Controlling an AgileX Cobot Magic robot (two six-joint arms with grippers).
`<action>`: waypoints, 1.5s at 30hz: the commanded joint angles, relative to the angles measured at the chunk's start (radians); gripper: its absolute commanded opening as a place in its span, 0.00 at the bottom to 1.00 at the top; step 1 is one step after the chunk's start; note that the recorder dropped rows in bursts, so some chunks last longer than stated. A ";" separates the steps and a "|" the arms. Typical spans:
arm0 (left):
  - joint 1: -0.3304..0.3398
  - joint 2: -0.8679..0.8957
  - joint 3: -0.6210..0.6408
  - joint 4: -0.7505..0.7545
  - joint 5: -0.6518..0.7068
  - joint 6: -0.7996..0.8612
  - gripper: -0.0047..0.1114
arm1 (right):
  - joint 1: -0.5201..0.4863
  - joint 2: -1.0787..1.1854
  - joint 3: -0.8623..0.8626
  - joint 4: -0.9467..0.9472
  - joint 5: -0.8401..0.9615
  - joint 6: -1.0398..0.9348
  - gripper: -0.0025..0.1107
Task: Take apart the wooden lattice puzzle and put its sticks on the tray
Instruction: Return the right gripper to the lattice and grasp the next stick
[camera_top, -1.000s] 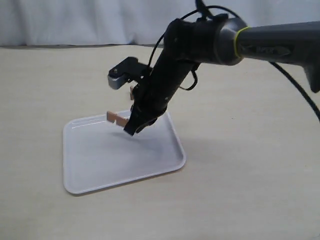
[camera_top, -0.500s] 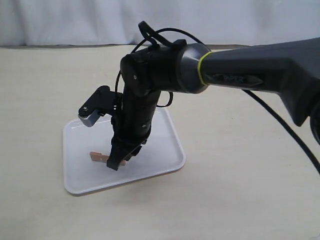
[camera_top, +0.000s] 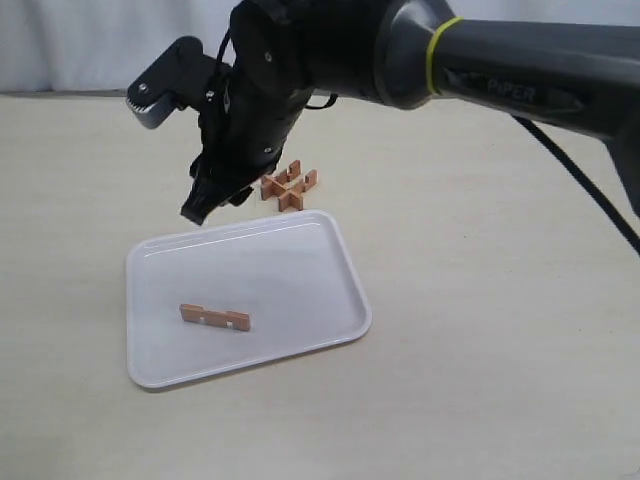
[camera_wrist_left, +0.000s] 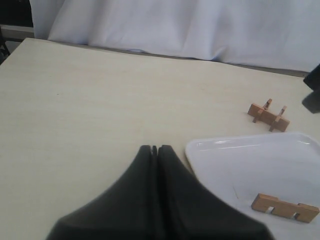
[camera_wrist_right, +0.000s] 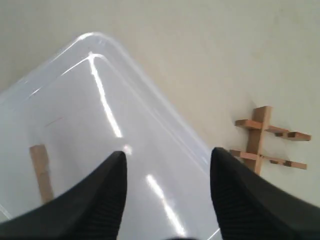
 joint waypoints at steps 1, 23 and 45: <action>-0.001 -0.001 0.002 -0.006 -0.010 -0.003 0.04 | -0.083 0.060 -0.025 -0.020 -0.047 0.060 0.45; -0.001 -0.001 0.002 -0.006 -0.010 -0.003 0.04 | -0.230 0.199 -0.032 0.141 -0.109 -0.105 0.40; -0.001 -0.001 0.002 -0.006 -0.010 -0.003 0.04 | -0.234 0.255 -0.027 0.120 -0.199 -0.107 0.37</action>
